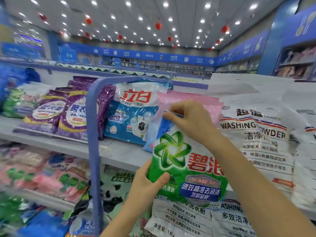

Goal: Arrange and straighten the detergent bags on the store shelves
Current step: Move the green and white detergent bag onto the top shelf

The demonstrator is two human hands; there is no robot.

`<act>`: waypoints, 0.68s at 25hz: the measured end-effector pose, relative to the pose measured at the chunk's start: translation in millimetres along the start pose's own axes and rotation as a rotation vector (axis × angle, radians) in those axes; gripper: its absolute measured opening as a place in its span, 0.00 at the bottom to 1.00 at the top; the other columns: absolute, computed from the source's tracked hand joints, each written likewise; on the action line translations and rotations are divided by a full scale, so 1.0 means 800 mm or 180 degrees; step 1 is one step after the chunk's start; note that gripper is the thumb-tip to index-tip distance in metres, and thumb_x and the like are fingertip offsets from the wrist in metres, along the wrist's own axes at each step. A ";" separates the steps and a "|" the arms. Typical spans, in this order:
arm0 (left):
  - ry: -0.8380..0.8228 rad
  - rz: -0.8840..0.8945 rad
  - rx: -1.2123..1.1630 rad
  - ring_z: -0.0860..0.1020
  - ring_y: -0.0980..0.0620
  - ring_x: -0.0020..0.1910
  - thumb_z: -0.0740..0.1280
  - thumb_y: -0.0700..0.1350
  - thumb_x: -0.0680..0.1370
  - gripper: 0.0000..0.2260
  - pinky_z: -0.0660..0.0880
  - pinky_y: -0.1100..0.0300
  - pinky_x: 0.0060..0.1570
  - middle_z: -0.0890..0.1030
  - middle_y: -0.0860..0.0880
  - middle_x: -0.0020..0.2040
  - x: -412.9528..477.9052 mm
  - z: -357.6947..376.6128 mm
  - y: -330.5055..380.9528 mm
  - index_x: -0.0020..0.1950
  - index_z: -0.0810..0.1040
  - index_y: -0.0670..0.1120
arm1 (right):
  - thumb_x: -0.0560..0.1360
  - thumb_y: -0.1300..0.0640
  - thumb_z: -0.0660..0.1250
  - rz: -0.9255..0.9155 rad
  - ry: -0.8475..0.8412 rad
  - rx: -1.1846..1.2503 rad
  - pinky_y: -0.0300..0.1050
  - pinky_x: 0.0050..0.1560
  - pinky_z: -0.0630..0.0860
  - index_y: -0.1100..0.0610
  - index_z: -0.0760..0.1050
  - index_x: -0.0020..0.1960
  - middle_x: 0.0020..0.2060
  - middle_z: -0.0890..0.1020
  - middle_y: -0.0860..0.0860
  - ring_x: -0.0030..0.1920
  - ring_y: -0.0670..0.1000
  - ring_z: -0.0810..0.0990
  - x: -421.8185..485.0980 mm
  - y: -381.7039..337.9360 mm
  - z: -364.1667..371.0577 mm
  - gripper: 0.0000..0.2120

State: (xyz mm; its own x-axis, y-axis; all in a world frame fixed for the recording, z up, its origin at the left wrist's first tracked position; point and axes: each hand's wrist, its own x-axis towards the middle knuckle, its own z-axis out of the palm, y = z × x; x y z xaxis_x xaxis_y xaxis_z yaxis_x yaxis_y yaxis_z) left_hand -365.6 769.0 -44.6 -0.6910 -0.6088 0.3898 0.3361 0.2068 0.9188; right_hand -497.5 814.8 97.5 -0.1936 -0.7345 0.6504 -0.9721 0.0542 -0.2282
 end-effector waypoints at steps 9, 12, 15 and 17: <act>0.1035 0.0016 -0.0148 0.82 0.60 0.35 0.75 0.51 0.65 0.14 0.75 0.70 0.33 0.84 0.57 0.37 -0.035 -0.166 0.034 0.47 0.78 0.49 | 0.73 0.42 0.62 -0.0860 0.0833 0.0339 0.47 0.35 0.76 0.52 0.80 0.41 0.35 0.82 0.45 0.36 0.48 0.79 0.063 -0.170 0.101 0.15; 0.1459 -0.0019 -0.0092 0.82 0.60 0.35 0.73 0.46 0.69 0.08 0.75 0.70 0.33 0.84 0.57 0.36 -0.051 -0.270 0.052 0.45 0.78 0.50 | 0.75 0.46 0.61 -0.1065 0.1275 0.0834 0.40 0.45 0.74 0.53 0.79 0.48 0.42 0.79 0.43 0.43 0.45 0.77 0.089 -0.238 0.137 0.13; 0.1830 0.0070 0.0200 0.80 0.60 0.37 0.71 0.48 0.72 0.05 0.73 0.74 0.36 0.83 0.55 0.38 -0.064 -0.388 0.079 0.46 0.78 0.50 | 0.75 0.52 0.62 -0.0925 0.1616 0.1208 0.38 0.53 0.70 0.53 0.76 0.52 0.46 0.77 0.44 0.49 0.44 0.75 0.116 -0.290 0.184 0.09; 0.2142 0.0144 0.0461 0.77 0.64 0.39 0.66 0.43 0.76 0.05 0.69 0.79 0.33 0.79 0.60 0.39 -0.068 -0.459 0.099 0.43 0.74 0.53 | 0.74 0.51 0.62 -0.0535 0.1716 0.1523 0.39 0.55 0.70 0.52 0.72 0.55 0.50 0.75 0.46 0.52 0.47 0.74 0.131 -0.316 0.230 0.12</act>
State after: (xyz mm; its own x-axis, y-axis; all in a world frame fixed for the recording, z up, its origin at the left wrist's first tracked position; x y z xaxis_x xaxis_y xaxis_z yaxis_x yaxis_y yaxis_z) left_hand -66.2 537.0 -15.6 -0.1149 -0.9305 0.3478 0.2342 0.3149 0.9198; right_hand -247.6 599.4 90.0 -0.2050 -0.2660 0.9419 -0.8543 -0.4210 -0.3049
